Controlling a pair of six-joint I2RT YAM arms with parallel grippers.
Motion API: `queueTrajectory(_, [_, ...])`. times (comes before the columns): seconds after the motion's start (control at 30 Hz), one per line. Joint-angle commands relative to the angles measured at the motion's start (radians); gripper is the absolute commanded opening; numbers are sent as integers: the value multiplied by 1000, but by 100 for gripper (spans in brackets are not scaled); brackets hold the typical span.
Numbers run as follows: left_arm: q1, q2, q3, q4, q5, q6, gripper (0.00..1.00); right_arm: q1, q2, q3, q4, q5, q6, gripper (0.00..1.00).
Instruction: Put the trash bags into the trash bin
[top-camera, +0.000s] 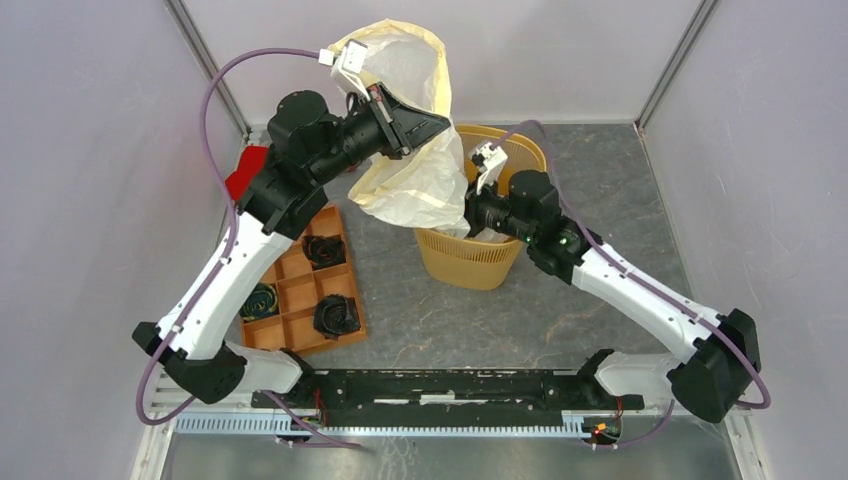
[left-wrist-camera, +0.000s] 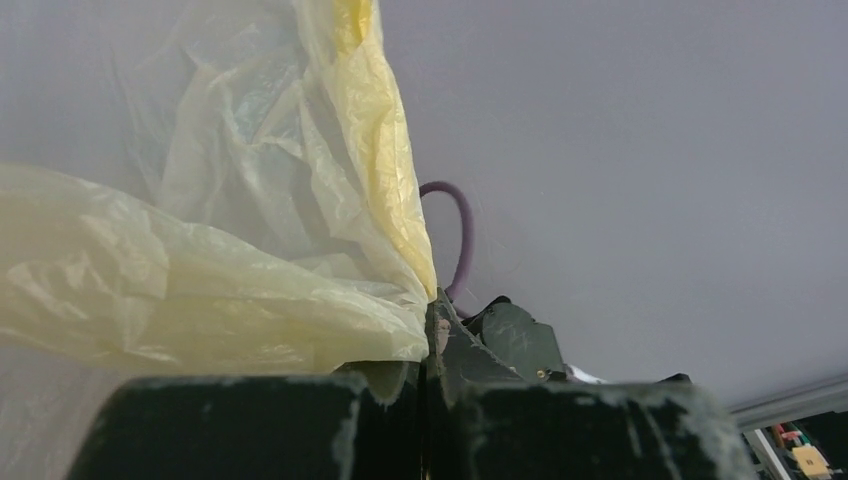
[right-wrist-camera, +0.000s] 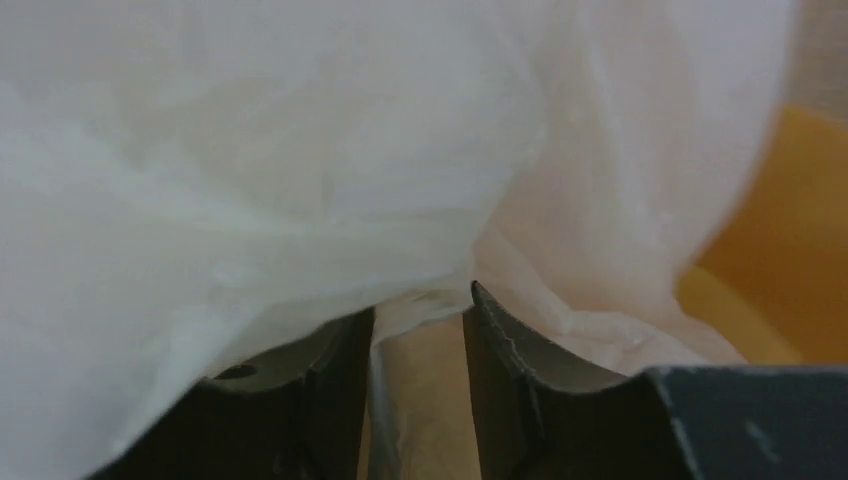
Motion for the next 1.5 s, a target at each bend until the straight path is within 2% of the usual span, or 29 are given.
queueTrajectory(0.0, [-2, 47, 19, 36, 5, 26, 2, -9, -20, 167, -413, 404, -278, 53])
queueTrajectory(0.03, [-2, 59, 27, 43, 6, 24, 2, -16, -29, 190, -447, 447, -305, 60])
queueTrajectory(0.3, [-2, 141, 94, 45, -32, 52, 2, -26, -118, 295, -542, 524, -399, 98])
queueTrajectory(0.5, [-2, 136, 129, -43, -132, 134, 2, -28, -147, 263, -471, 455, -408, 98])
queueTrajectory(0.6, [-2, 134, 135, -71, -139, 158, 2, -28, -132, 249, -442, 354, -408, 92])
queueTrajectory(0.7, [-2, 160, 139, -80, -88, 159, 2, -27, -134, 241, -400, 237, -341, 88])
queueTrajectory(0.77, [-3, 194, 150, -76, -49, 148, 2, -26, -148, 269, -407, 225, -284, 79])
queueTrajectory(0.8, [-4, 218, 163, -73, -33, 139, 2, -27, -163, 280, -409, 223, -267, 78])
queueTrajectory(1.0, [-32, 317, 255, -23, 15, 55, 2, -27, -272, 206, -351, 278, -187, 82])
queueTrajectory(1.17, [-37, 283, 186, 72, -10, -31, 2, -26, -290, 91, -174, 230, -95, 92])
queueTrajectory(1.23, [-37, 260, 152, 82, 4, -42, 2, -24, -272, 58, -123, 280, -85, 91])
queueTrajectory(1.3, [-37, 222, 119, 77, 12, -21, 2, -26, -242, 45, -105, 387, -86, 86])
queueTrajectory(1.37, [-37, 187, 94, 38, -6, 39, 4, -26, -233, 10, -54, 461, -108, 76])
queueTrajectory(1.4, [-37, 171, 93, -10, -36, 78, 9, -26, -235, -15, -21, 498, -113, 69])
queueTrajectory(1.47, [-35, 133, 94, -132, -110, 171, 19, -29, -242, -55, 20, 538, -134, 45])
